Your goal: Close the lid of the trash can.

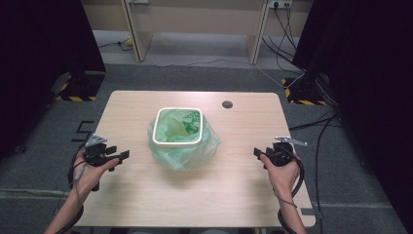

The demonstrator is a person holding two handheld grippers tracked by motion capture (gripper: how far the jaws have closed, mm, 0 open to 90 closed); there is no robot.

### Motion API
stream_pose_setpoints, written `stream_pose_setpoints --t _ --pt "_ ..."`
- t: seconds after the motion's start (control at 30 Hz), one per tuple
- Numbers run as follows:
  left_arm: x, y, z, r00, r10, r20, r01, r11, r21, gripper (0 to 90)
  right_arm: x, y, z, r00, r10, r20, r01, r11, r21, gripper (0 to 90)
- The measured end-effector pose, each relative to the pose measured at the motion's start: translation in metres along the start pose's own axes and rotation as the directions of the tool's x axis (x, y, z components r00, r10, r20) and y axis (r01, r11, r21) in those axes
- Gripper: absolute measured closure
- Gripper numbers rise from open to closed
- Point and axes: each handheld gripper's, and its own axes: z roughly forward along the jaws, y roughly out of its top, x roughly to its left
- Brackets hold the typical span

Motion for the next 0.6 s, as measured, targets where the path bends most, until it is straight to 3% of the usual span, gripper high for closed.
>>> stream_pose_setpoints --t 0.6 --pt "0.012 -0.022 0.000 0.9999 -0.001 -0.014 0.001 1.0000 0.005 36.6 -0.015 -0.016 -0.004 0.9995 0.014 0.028 -0.014 1.000 -0.020 41.6"
